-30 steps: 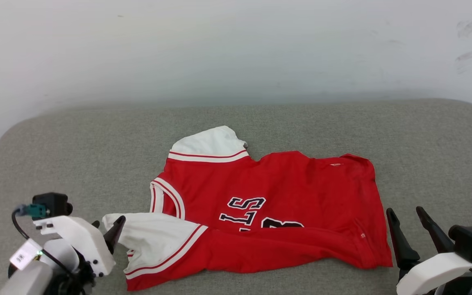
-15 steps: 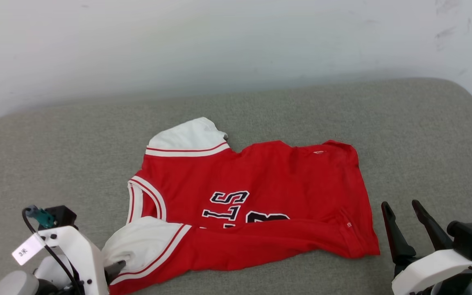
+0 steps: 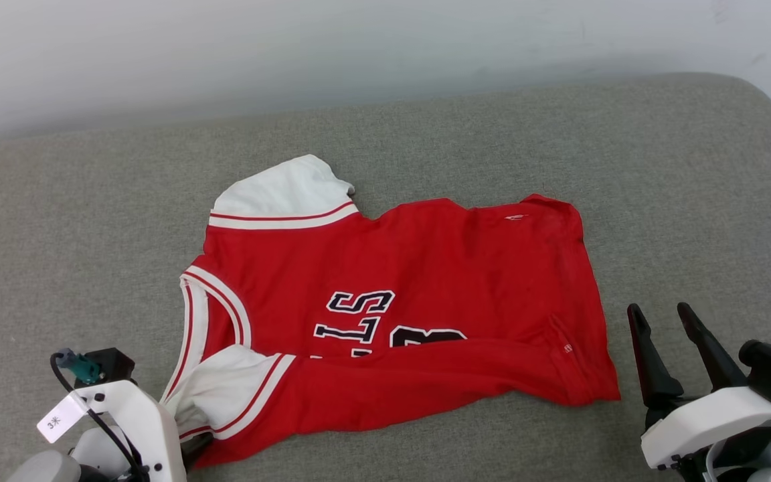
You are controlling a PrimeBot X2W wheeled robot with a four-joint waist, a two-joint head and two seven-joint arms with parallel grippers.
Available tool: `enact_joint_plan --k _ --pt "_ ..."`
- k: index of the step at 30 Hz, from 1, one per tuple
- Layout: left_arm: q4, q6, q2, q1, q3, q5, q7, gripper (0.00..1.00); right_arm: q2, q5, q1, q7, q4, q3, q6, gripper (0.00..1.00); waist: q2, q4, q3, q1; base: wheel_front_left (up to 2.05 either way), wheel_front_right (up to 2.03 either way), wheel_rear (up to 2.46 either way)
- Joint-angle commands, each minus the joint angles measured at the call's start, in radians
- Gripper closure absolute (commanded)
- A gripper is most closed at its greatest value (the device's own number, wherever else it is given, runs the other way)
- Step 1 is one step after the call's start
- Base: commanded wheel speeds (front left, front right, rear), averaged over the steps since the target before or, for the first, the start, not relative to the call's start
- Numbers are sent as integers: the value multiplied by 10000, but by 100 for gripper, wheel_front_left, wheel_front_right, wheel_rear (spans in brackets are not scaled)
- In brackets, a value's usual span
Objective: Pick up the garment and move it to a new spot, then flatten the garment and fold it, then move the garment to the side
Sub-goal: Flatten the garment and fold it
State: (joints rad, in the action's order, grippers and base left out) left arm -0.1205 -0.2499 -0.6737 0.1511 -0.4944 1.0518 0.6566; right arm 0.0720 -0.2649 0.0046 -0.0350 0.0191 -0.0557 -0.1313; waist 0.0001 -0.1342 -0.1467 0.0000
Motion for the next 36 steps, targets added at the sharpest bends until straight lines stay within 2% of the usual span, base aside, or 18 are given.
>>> enact_joint_plan --k 1,3,7,10,18,22,29,36 --pt "-208 178 460 -47 -304 76 -17 47 -18 -83 -99 -44 -65 -54 12 0 -1 3 -67 0 0 0 0" --pt "-242 342 621 2 -352 52 -170 100 66 -214 -136 -133 -74 -101 12 0 -1 24 -82 0 0 0 0" --pt "-285 565 641 44 -217 -59 -609 100 330 -660 -50 -480 -157 -242 12 0 -1 97 72 0 0 0 0" --pt "-7 600 537 -22 -51 -149 -998 100 736 -1133 117 -1146 -318 -232 12 0 -1 187 268 0 0 0 0" --pt "1317 186 216 -337 242 -495 -1598 100 2022 -2155 324 -4419 -707 -270 10 0 -1 567 646 0 0 0 0" --pt "1866 57 133 -313 256 -612 -1639 100 2344 -2416 87 -5513 -610 65 10 0 -1 826 587 0 0 0 0" --pt "2273 10 287 83 83 -809 -1570 100 2331 -2505 -688 -6236 -850 1001 10 0 -1 1125 53 0 0 0 0" --pt "2183 136 490 467 -13 -957 -1706 100 2234 -2533 -1144 -6418 -2199 1629 10 0 -1 1335 -518 0 0 0 0"
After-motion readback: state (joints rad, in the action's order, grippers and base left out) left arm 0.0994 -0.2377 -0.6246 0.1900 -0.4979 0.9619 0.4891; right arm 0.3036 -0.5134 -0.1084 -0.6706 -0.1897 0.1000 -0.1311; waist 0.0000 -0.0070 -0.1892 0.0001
